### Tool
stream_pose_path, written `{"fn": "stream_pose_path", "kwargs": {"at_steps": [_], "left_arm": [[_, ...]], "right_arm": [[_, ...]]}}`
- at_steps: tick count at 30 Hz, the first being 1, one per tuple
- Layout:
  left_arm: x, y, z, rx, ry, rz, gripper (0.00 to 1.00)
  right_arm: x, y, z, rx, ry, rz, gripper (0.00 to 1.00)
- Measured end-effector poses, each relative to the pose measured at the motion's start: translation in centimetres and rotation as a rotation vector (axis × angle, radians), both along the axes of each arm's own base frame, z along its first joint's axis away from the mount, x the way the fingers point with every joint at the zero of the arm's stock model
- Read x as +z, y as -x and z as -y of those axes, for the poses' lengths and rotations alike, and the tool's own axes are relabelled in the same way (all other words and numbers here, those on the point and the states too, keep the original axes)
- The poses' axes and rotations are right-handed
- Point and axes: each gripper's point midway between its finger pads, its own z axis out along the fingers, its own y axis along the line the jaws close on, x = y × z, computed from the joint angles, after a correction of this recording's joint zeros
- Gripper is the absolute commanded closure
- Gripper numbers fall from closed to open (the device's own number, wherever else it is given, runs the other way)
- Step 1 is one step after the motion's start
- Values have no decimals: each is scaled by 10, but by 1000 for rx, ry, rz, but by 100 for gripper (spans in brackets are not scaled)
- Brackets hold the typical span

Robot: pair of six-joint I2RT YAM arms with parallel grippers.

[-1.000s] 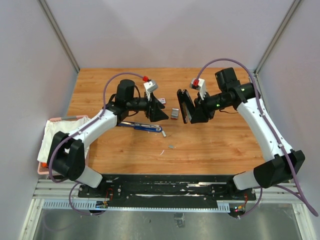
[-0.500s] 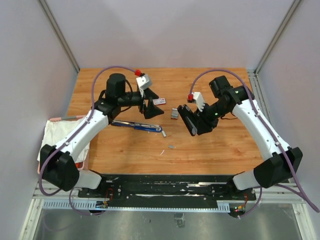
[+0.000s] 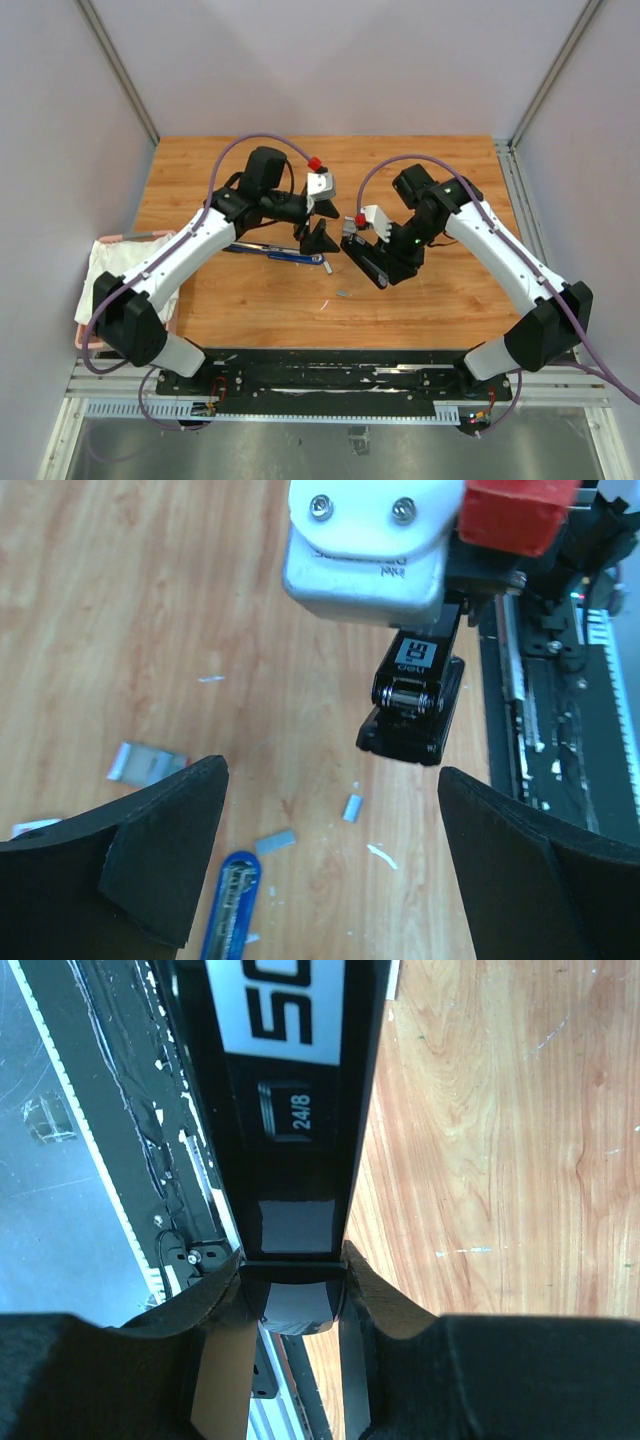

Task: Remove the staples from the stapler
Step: Unload the staple at the center of the board.

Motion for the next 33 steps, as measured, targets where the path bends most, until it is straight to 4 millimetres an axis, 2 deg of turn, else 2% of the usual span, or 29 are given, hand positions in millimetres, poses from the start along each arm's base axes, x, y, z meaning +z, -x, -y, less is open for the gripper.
{"fn": "stream_pose_path", "kwargs": {"at_steps": [6, 11, 15, 19, 22, 25, 27, 30, 33], "left_arm": [[-17, 15, 15, -64, -1, -137, 2], [-15, 25, 21, -120, 6, -192, 0], [-12, 28, 22, -143, 8, -212, 5], [-21, 29, 25, -149, -10, -241, 9], [-30, 31, 29, -156, -26, -270, 23], [-32, 30, 30, -156, -27, -282, 41], [-32, 29, 31, -149, -26, -294, 49], [-31, 30, 34, -147, -19, -318, 69], [-29, 32, 36, -157, -6, -324, 94]], "right_arm": [[-6, 2, -5, 38, 24, 25, 100], [-13, -7, -2, 29, 61, 71, 100], [-15, -15, 0, 19, 80, 109, 100], [-14, -15, -4, 31, 76, 123, 100], [-14, -13, -6, 38, 74, 125, 100], [-12, -12, -6, 35, 72, 127, 100], [-12, -12, -7, 36, 69, 129, 100], [-12, -13, -10, 30, 64, 135, 100], [-12, -15, -10, 18, 64, 138, 100]]}}
